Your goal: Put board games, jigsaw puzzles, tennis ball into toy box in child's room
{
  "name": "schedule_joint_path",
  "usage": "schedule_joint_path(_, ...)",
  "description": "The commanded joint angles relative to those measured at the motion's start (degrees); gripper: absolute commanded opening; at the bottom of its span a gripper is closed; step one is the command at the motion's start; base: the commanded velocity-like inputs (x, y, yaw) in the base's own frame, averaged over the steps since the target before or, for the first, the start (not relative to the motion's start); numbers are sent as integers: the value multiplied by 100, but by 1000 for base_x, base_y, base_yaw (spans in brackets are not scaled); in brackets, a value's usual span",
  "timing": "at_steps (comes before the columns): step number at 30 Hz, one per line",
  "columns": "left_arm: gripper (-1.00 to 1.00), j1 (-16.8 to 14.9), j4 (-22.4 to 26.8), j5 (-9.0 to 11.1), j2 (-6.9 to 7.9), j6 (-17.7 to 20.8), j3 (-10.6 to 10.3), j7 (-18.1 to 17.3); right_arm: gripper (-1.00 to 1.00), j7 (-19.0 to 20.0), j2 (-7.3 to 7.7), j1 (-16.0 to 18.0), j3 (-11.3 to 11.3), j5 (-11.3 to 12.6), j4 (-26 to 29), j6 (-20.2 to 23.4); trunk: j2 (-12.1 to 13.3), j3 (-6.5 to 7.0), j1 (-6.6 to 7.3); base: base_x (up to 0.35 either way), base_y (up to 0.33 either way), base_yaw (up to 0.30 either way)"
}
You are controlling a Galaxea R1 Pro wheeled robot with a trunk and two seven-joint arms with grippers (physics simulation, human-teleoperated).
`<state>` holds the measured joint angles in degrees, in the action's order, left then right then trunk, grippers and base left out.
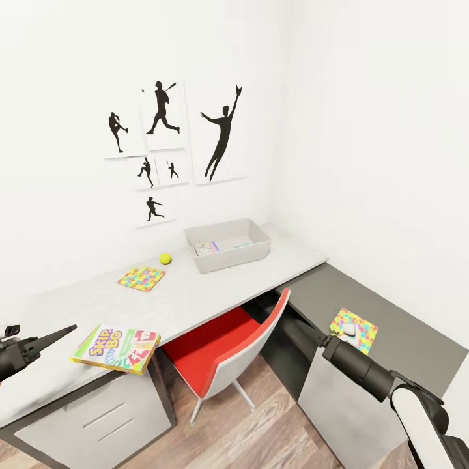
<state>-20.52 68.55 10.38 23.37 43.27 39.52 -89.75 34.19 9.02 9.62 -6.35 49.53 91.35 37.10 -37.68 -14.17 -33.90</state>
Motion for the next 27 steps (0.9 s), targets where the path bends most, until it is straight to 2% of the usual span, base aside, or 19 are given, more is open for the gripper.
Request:
schedule_joint_path(1,100,-4,0,-8,1,68,2,-25,100,-3,-1,5,-6,31,0,5,-7,-9,-1,0,0,0)
schedule_joint_path(9,100,-4,-279,-9,1,226,-17,35,100,-21,3,5,-6,31,-3,-109,-7,-9,-1,0,0,0)
schedule_joint_path(13,100,-9,-465,-13,1,507,-85,333,100,-30,3,5,-6,31,-3,-119,-7,-9,-1,0,0,0)
schedule_joint_path(18,100,-12,-560,-3,-26,808,-268,1083,100,-35,2,5,-6,31,-3,-123,-7,-9,-1,0,0,0)
schedule_joint_path(20,100,-13,-572,8,-73,871,-316,1279,100,-35,-2,5,-6,31,-3,-125,-7,-9,-1,0,0,0)
schedule_joint_path(27,100,-22,-645,10,-262,1217,-362,1613,100,-44,-4,5,-6,31,-3,-132,-7,-9,-1,0,0,0)
